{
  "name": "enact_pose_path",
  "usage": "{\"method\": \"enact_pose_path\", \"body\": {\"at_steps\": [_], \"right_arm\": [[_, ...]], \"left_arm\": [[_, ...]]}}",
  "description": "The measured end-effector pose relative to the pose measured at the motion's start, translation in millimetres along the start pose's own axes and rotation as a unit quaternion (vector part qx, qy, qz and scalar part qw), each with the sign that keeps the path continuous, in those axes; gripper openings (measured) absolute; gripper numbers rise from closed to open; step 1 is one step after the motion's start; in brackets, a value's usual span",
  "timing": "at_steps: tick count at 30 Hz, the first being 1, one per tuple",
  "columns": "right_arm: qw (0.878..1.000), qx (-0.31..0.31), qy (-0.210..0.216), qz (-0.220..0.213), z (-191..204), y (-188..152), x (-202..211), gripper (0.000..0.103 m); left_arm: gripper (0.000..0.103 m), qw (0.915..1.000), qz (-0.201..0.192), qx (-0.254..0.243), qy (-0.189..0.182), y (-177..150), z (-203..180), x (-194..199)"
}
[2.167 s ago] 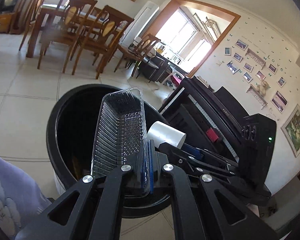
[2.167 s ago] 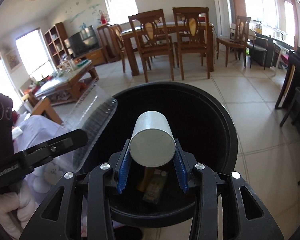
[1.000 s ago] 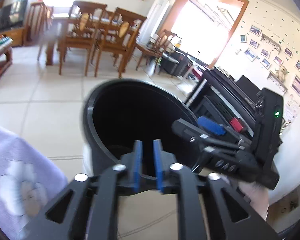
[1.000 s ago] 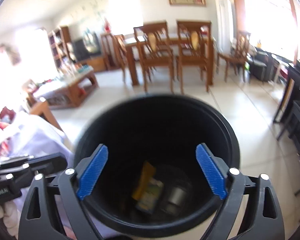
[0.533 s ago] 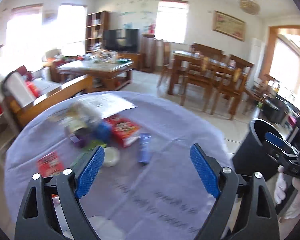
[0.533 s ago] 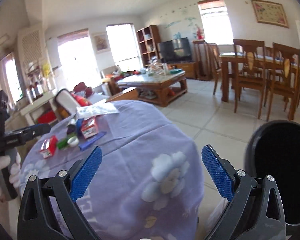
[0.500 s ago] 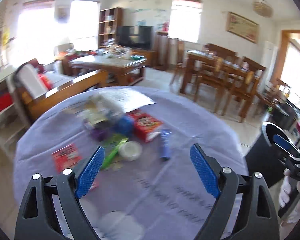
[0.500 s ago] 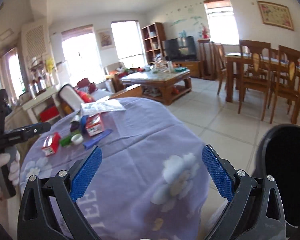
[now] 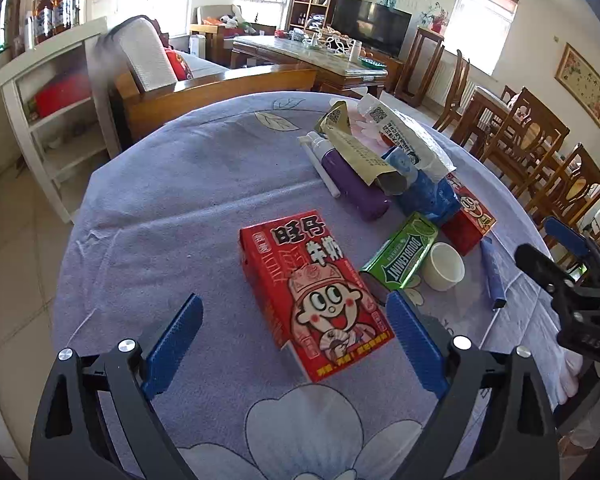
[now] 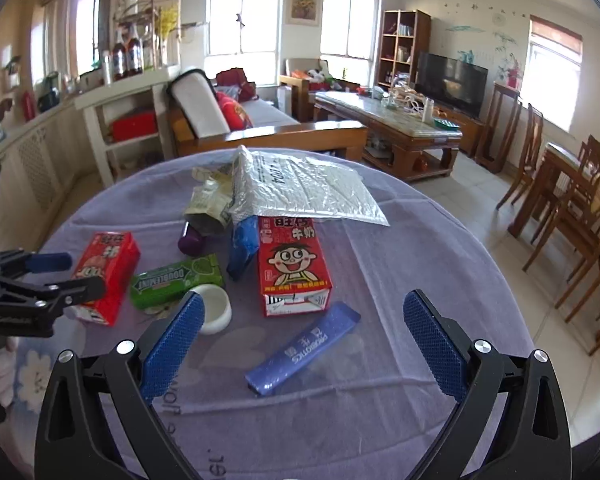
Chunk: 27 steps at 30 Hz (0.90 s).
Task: Collect trash
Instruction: 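Move both tools back to the table, then grasp the red Wangzai milk box with the left tool while the right tool grasps another red box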
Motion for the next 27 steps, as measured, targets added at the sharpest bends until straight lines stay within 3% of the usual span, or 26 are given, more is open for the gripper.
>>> {"method": "enact_pose_path", "body": {"at_steps": [8,11,13,15,17,20,27], "right_arm": [[0.998,-0.001,0.004,0.060,6,9,-64,0.093],[0.997,-0.015,0.018,0.077,9,11,-82,0.075],[0.994,-0.027,0.037,0.095,9,11,-91,0.054],[0.994,-0.036,0.050,0.092,9,13,-91,0.053],[0.993,-0.044,0.059,0.088,8,14,-88,0.052],[0.993,-0.054,0.069,0.084,3,12,-81,0.051],[0.993,-0.069,0.075,0.054,-8,8,-41,0.051]], "left_arm": [[0.092,0.9994,0.019,0.023,-0.015,4,7,-13],[0.091,0.9995,0.021,0.015,-0.018,7,11,-16],[0.089,0.9996,0.023,0.006,-0.017,9,12,-17],[0.065,0.9998,0.018,0.000,-0.012,11,14,-15],[0.058,0.9996,0.016,0.007,-0.022,10,17,-13],[0.052,0.9996,0.012,-0.003,-0.026,10,14,-10],[0.052,0.9988,-0.028,-0.019,-0.036,10,8,7]]}}
Point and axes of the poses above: each gripper's, at about its wrist camera, not at the fingertips, and x roughly against the way its jaws point, z to its left, y to its top, the point moved 4 cm from there along -x, roughly the way its jaws point, and after that the axes turned 4 degrees about -y, right-handed, at the moved point
